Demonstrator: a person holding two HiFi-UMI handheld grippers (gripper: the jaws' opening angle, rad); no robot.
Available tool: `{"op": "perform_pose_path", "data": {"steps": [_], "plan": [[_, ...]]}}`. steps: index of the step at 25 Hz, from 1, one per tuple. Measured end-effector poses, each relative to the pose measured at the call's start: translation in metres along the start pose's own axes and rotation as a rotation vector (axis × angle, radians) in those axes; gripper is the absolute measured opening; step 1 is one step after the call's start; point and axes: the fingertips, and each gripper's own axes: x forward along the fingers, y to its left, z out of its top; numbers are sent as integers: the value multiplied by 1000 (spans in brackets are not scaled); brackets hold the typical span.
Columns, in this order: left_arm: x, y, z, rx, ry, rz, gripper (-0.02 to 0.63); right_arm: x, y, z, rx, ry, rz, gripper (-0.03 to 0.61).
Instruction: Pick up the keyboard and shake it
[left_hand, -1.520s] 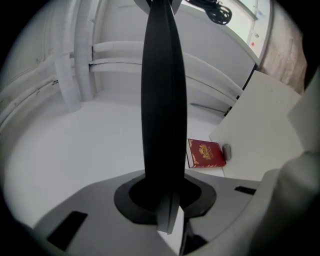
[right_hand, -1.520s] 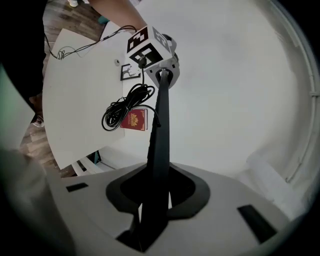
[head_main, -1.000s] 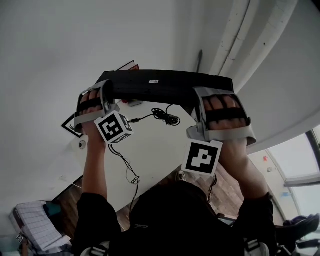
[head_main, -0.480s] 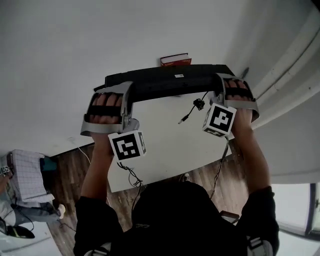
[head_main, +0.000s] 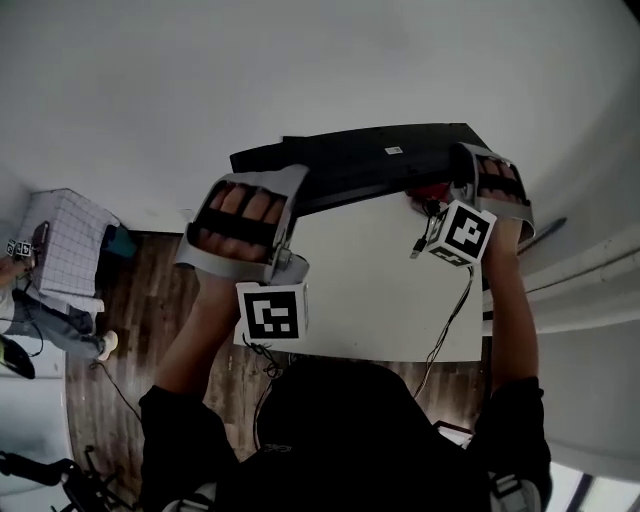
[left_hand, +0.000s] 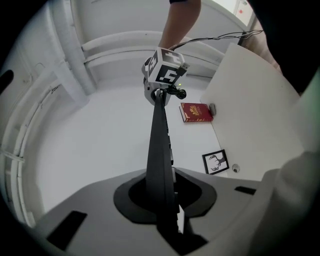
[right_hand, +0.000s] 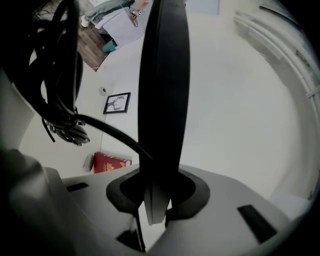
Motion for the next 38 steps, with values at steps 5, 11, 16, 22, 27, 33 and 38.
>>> {"op": "perform_pose_path", "data": {"steps": [5, 11, 16, 22, 27, 33, 38], "plan": [[56, -26, -67, -93, 105, -29, 80, 48, -1, 57, -17, -58, 51, 92], [35, -15, -74, -171, 128, -81, 80, -62, -28, 40, -75, 8, 85, 94], [71, -31, -82, -224, 114, -124, 74, -124, -48, 59, -60, 11, 91, 94], [111, -15, -58, -269, -16, -98, 74, -171, -69, 69, -129, 114, 44, 95], [120, 0, -27, -269, -131, -64, 74, -181, -74, 46, -95, 231, 41, 95], [94, -37, 17, -128, -205, -166, 81, -176, -24, -8, 11, 326, 205, 95], [69, -81, 34, -85, -299, -279, 86, -142, 46, -34, 53, 310, 380, 94]]}}
